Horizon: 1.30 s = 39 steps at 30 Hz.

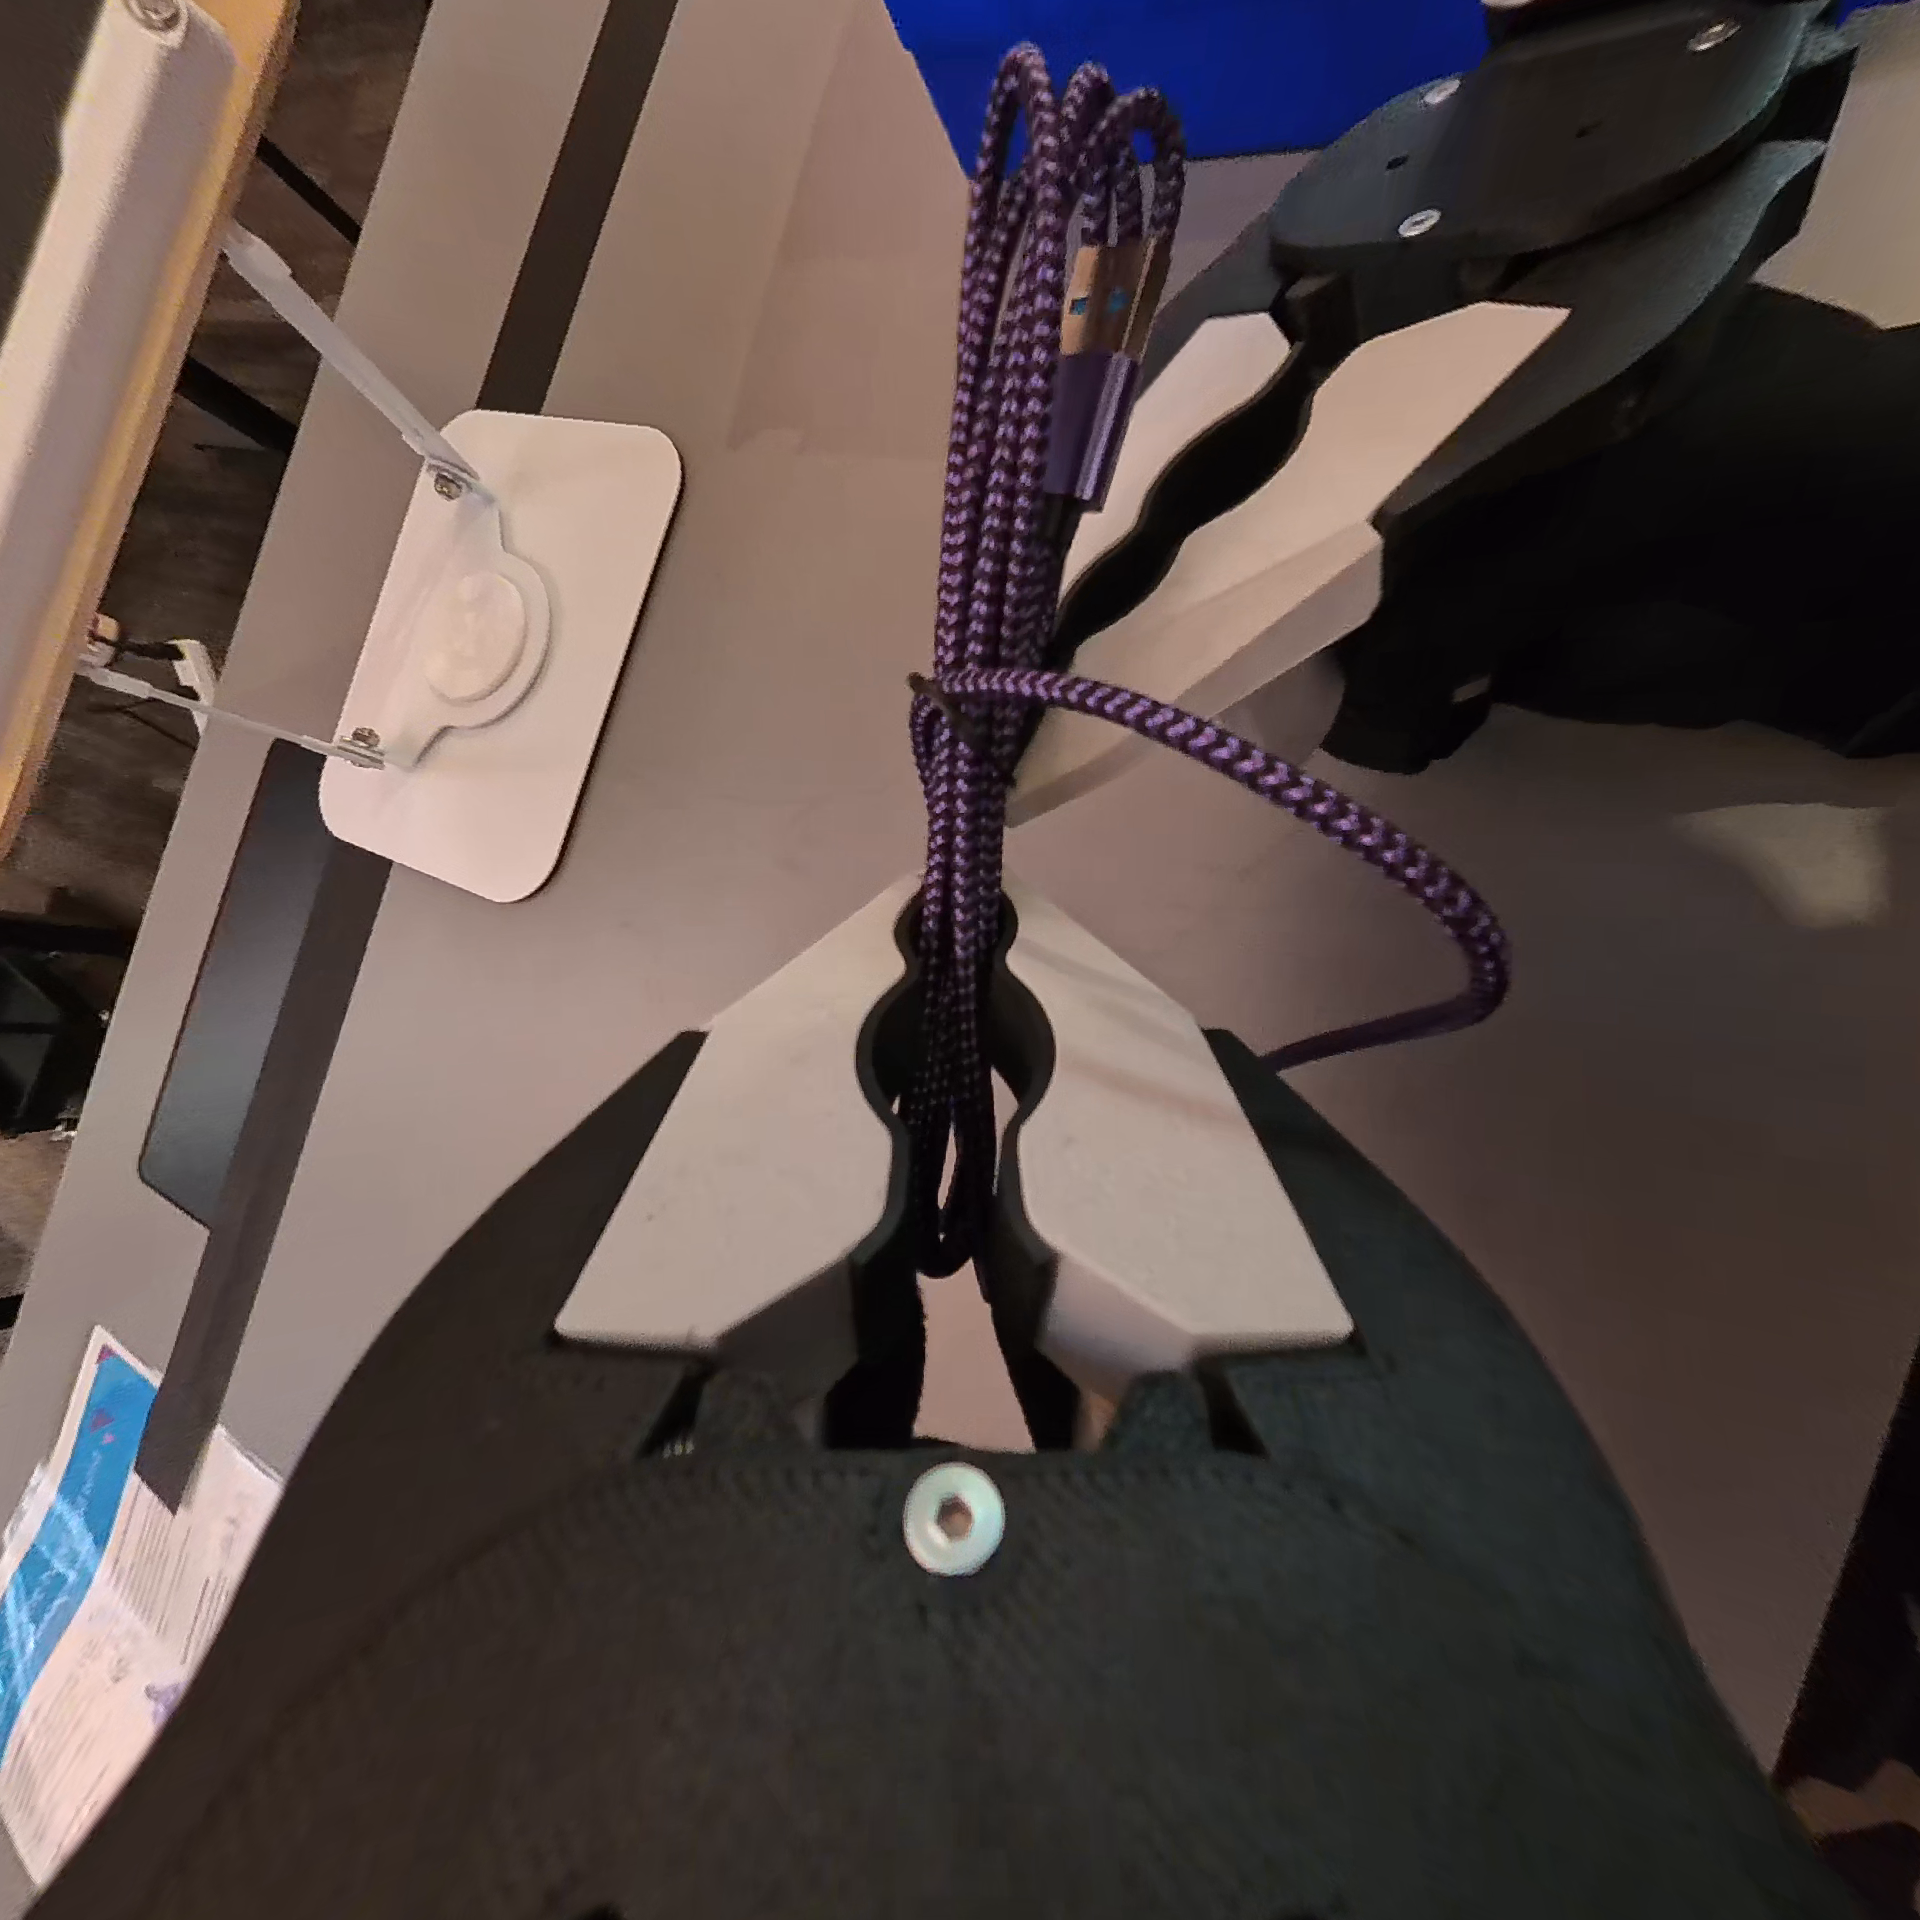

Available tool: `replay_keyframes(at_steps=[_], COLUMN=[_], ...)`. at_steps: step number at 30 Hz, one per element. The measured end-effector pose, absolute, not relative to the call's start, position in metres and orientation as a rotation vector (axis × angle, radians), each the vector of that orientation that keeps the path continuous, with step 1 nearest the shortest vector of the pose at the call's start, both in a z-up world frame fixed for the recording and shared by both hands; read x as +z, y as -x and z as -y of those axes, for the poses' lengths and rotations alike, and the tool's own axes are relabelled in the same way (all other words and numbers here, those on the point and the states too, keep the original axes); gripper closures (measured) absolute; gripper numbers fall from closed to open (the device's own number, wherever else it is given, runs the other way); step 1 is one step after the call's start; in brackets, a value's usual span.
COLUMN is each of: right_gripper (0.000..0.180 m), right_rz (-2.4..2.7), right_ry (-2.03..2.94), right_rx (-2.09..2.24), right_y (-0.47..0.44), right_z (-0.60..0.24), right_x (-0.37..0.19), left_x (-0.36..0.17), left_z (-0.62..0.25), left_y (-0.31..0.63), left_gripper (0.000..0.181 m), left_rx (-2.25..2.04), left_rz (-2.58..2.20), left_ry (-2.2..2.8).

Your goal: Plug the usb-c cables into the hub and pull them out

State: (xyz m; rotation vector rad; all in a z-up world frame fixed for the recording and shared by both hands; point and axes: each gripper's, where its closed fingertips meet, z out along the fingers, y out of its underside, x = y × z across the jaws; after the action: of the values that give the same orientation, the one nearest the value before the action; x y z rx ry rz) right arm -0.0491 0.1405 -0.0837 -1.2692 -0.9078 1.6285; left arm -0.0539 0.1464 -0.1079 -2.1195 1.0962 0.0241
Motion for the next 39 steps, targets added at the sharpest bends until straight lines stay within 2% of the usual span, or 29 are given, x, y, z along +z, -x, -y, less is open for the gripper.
replay_keyframes(at_steps=[19, 26, 39], right_gripper=[0.180, 0.180, 0.180], right_rz=[0.976, 0.999, 1.100], right_ry=[1.289, 1.319, 1.332], right_rx=[1.642, 1.472, 0.978], right_y=[0.050, 0.050, 0.052], right_z=[-0.136, -0.142, -0.152], right_x=[-0.088, -0.093, -0.105], left_x=[-0.109, -0.114, -0.127], left_z=[-0.142, -0.144, -0.140], left_y=[0.059, 0.059, 0.053], left_gripper=[0.178, 0.178, 0.178], left_rx=[0.065, 0.026, -0.302], left_rz=[-1.181, -1.127, -0.928], left_ry=[2.132, 2.176, 2.311])
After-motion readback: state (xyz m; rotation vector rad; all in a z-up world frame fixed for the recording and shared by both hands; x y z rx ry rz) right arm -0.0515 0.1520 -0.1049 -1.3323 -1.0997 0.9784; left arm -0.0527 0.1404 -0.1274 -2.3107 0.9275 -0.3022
